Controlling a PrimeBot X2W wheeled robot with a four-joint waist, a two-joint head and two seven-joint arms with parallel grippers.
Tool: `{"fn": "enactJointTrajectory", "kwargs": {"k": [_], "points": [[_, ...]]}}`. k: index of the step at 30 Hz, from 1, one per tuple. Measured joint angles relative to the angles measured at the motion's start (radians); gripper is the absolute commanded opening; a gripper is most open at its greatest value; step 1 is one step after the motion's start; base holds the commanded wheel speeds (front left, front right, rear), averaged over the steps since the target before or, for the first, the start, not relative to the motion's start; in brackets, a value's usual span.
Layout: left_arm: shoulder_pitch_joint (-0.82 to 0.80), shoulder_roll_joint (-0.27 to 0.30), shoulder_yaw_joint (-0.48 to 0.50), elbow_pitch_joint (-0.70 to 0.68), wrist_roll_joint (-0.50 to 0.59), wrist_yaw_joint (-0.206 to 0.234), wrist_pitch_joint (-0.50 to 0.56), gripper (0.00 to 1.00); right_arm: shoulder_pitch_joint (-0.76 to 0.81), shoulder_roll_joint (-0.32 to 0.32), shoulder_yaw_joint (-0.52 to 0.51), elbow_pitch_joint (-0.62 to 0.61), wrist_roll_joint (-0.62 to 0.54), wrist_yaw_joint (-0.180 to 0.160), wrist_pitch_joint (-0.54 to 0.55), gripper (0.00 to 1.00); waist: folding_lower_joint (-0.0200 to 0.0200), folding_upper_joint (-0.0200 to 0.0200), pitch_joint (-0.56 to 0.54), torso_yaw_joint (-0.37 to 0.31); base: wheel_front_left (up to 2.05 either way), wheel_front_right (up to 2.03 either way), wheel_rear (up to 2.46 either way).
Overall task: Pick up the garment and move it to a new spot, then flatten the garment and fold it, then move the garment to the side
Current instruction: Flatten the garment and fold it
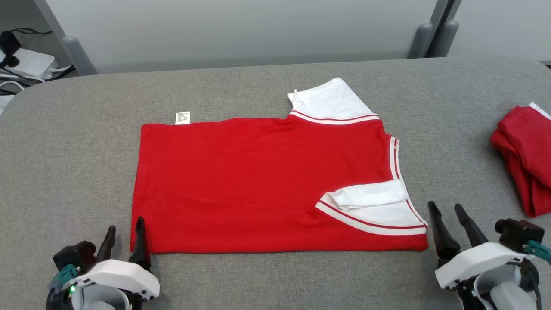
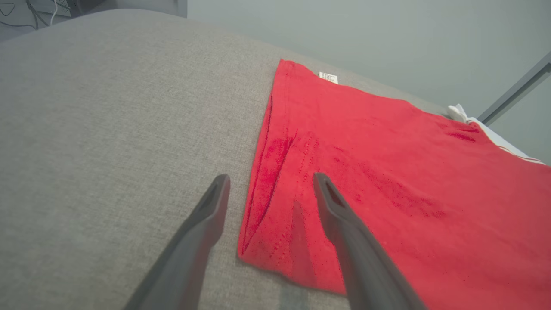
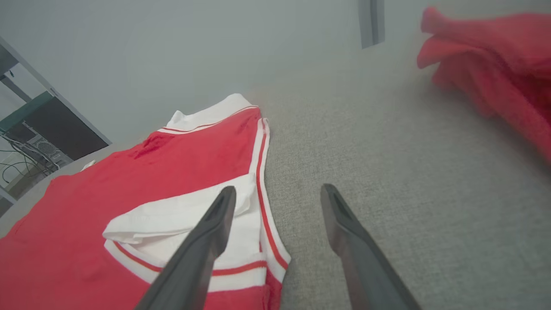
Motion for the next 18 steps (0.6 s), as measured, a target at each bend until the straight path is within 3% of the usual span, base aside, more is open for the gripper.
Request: {"fn": "enactJointTrajectory", "kwargs": {"k": [6, 18], "points": [[0.0, 0.012, 0.009, -0.114, 0.066, 0.022, 0.0, 1.0, -0.026, 0.02, -0.109, -0.091, -0.158, 0.0, 0.0, 1.0, 0.0, 0.0, -0.002, 0.004, 0.0, 0.0, 0.0], [0.036, 0.006, -0.001, -0.343, 0.171, 0.038, 0.0, 1.0, -0.056, 0.085, -0.206, -0.26, -0.385, 0.0, 0.0, 1.0, 0.0, 0.0, -0.02, 0.016, 0.0, 0.0, 0.0]]}}
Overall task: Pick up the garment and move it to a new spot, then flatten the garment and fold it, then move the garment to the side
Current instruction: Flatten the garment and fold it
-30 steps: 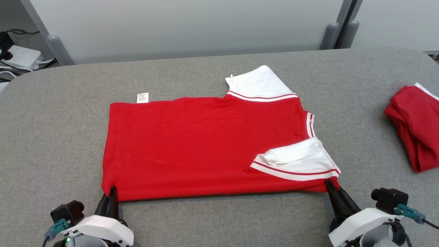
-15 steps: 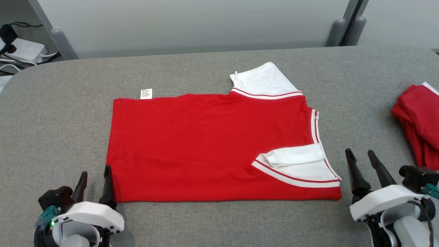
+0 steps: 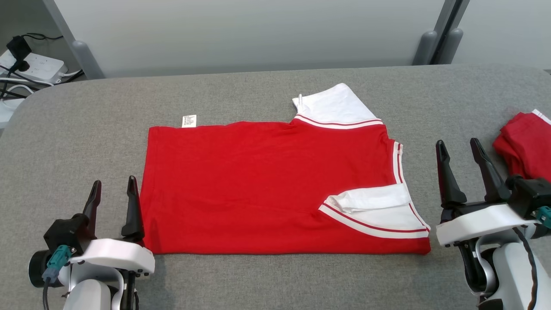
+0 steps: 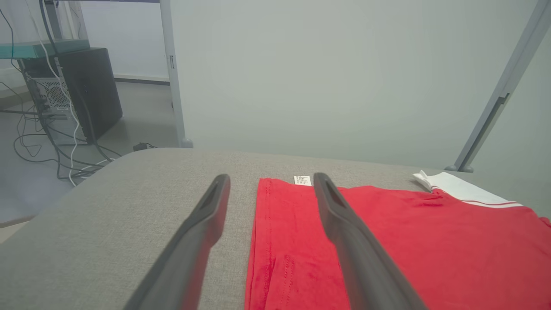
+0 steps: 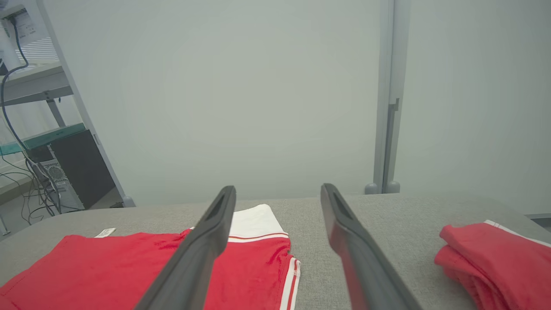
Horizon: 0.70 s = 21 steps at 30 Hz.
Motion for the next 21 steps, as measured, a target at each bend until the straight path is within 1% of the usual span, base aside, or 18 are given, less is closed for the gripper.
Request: {"fn": "enactJointTrajectory", "kwargs": {"k": [1, 4, 9, 14, 17, 21], "points": [[0.004, 0.0, -0.002, -0.005, 0.004, 0.006, 0.0, 1.0, 0.001, 0.004, -0.002, -0.009, -0.012, 0.0, 0.0, 1.0, 0.0, 0.0, -0.001, 0.0, 0.0, 0.0, 0.0], [0.019, -0.001, -0.015, -0.02, 0.015, 0.006, 0.0, 1.0, 0.004, 0.025, -0.013, -0.019, -0.04, 0.0, 0.0, 1.0, 0.0, 0.0, 0.002, 0.0, 0.0, 0.0, 0.0], [0.021, -0.002, -0.038, 0.007, 0.016, 0.005, 0.0, 1.0, 0.026, 0.04, -0.029, -0.015, -0.056, 0.0, 0.0, 1.0, 0.0, 0.0, 0.02, -0.004, 0.0, 0.0, 0.0], [0.002, 0.004, -0.063, 0.089, 0.01, -0.024, 0.0, 1.0, 0.023, 0.05, -0.029, -0.015, -0.061, 0.0, 0.0, 1.0, 0.0, 0.0, 0.05, -0.011, 0.0, 0.0, 0.0], [-0.063, 0.035, -0.085, 0.169, 0.007, -0.043, 0.008, 1.0, 0.019, 0.051, -0.027, -0.015, -0.06, 0.0, 0.0, 1.0, 0.0, 0.0, 0.074, -0.019, 0.0, 0.0, 0.0], [-0.186, 0.085, -0.118, 0.231, -0.001, -0.06, 0.041, 1.0, 0.005, 0.052, -0.017, -0.015, -0.058, 0.0, 0.0, 1.0, 0.0, 0.0, 0.113, -0.031, 0.0, 0.0, 0.0]]}}
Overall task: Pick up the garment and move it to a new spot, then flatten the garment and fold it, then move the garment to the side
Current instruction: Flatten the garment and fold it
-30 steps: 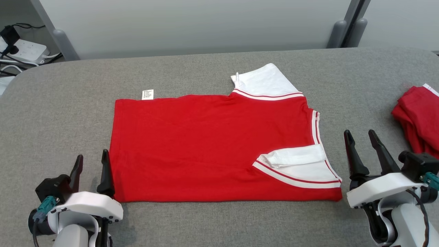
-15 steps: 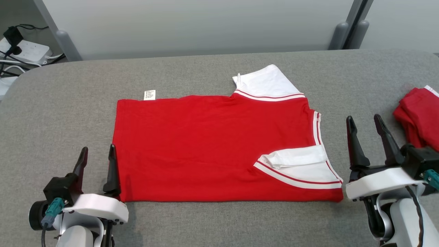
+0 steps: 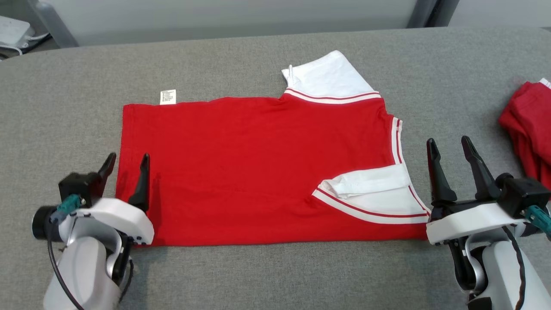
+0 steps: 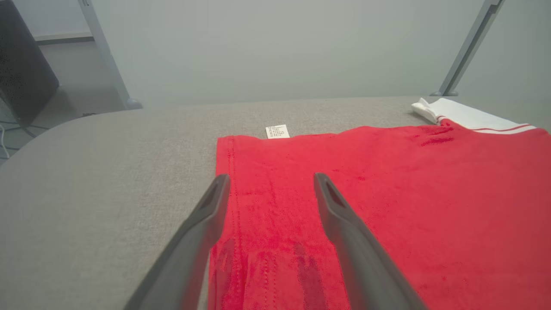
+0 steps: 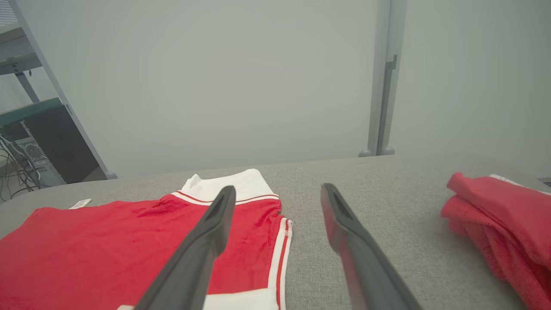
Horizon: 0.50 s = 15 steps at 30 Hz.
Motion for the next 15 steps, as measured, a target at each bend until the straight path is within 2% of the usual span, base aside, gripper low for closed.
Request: {"fn": "enactJointTrajectory", "kwargs": {"k": [2, 5, 8, 9, 15], "points": [[-0.112, 0.048, -0.036, 0.051, -0.017, -0.006, 0.052, 1.0, -0.031, 0.001, 0.018, -0.001, 0.007, 0.0, 0.0, 1.0, 0.0, 0.0, 0.044, -0.013, 0.0, 0.0, 0.0], [-0.191, 0.092, -0.066, 0.087, -0.047, -0.006, 0.115, 1.0, -0.048, 0.004, 0.023, -0.002, 0.013, 0.0, 0.0, 1.0, 0.0, 0.0, 0.078, -0.023, 0.0, 0.0, 0.0], [-0.258, 0.137, -0.116, 0.1, -0.117, -0.006, 0.176, 1.0, -0.068, 0.005, 0.031, -0.003, 0.015, 0.0, 0.0, 1.0, 0.0, 0.0, 0.111, -0.035, 0.0, 0.0, 0.0], [-0.302, 0.176, -0.152, 0.103, -0.159, -0.006, 0.211, 1.0, -0.083, 0.005, 0.039, -0.005, 0.02, 0.0, 0.0, 1.0, 0.0, 0.0, 0.133, -0.043, 0.0, 0.0, 0.0], [-0.4, 0.3, -0.253, 0.106, -0.28, -0.006, 0.305, 1.0, -0.118, 0.008, 0.061, -0.011, 0.023, 0.0, 0.0, 1.0, 0.0, 0.0, 0.188, -0.074, 0.0, 0.0, 0.0]]}}
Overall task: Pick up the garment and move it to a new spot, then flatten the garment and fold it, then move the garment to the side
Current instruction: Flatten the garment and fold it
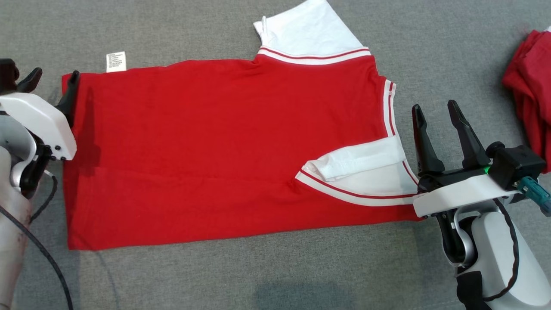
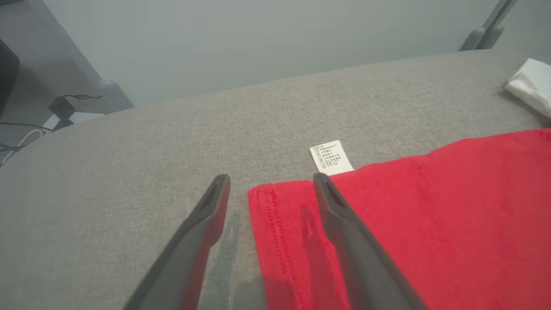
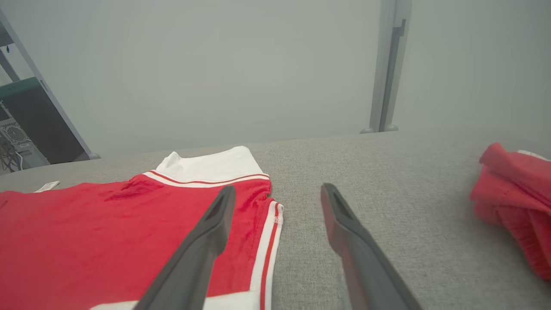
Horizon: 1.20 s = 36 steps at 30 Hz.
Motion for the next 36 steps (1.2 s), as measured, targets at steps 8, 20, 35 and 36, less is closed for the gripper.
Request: {"fn": "enactJointTrajectory", "kwargs": {"k": [8, 20, 35, 36], "points": [[-0.058, 0.123, -0.117, -0.01, -0.122, -0.005, 0.103, 1.0, -0.015, 0.001, 0.029, -0.001, 0.039, 0.0, 0.0, 1.0, 0.0, 0.0, 0.055, -0.041, 0.0, 0.0, 0.0], [-0.061, 0.185, -0.168, 0.005, -0.216, -0.007, 0.139, 1.0, -0.034, 0.002, 0.037, -0.001, 0.067, 0.0, 0.0, 1.0, 0.0, 0.0, 0.087, -0.083, 0.0, 0.0, 0.0], [-0.08, 0.161, -0.172, 0.024, -0.246, -0.007, 0.146, 0.29, -0.037, 0.002, 0.034, 0.001, 0.072, 0.0, 0.0, 1.0, -0.0001, 0.0, 0.084, -0.078, 0.0, 0.0, 0.0], [-0.079, 0.161, -0.176, 0.02, -0.244, -0.007, 0.139, 0.16, -0.037, 0.002, 0.034, 0.001, 0.072, 0.0, 0.0, 1.0, 0.0, 0.0, 0.083, -0.077, 0.0, 0.0, 0.0]]}}
